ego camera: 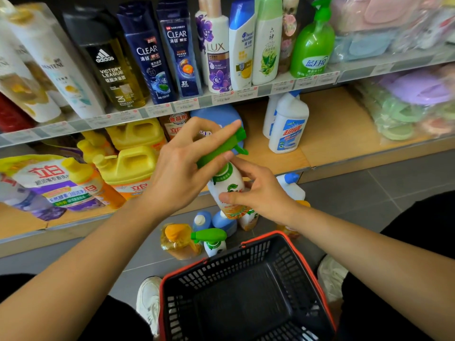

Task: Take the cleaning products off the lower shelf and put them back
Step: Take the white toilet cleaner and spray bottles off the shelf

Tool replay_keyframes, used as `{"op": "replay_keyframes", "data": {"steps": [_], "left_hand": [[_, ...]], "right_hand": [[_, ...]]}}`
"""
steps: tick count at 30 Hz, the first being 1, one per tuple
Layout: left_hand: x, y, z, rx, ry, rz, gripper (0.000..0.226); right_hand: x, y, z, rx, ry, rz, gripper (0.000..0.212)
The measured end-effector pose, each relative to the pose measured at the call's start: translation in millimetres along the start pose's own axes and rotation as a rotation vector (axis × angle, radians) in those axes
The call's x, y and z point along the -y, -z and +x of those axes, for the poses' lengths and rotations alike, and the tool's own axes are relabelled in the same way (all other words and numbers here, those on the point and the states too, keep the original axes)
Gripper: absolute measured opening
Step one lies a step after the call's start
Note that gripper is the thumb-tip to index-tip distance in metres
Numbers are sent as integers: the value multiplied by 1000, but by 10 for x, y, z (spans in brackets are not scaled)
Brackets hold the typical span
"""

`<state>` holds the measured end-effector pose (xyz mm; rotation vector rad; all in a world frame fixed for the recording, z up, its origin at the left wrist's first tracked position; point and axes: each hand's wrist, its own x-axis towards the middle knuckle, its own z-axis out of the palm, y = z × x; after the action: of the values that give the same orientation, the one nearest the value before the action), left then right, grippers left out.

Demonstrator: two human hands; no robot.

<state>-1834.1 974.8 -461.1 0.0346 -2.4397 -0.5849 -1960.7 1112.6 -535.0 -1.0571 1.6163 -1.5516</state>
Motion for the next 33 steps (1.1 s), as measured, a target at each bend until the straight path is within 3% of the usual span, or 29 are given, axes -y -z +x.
{"op": "replay_keyframes", "data": {"steps": [6,10,17,20,22,27,33], "left_hand": [[22,80,6,119,-133,175,44],[14,106,-1,129,-41,109,29],[31,107,-35,3,130,110,29],[67,127,-12,51,292,11,49],[103,139,1,145,334,-58,52],[122,146,0,196,356,-165,47],[129,6,-104,362,276,0,46]], "right_hand": [[-22,16,-18,67,-15,-65,73],[-47,23,-23,72,13,-213,72],[-125,48,48,-7,29,-438,79],[-123,83,53,-35,34,-320,75],[-68,108,48,-25,12,-203,76],[58,162,55,82,-23,-169,66],[349,370,113,-18,100,-151,38]]}}
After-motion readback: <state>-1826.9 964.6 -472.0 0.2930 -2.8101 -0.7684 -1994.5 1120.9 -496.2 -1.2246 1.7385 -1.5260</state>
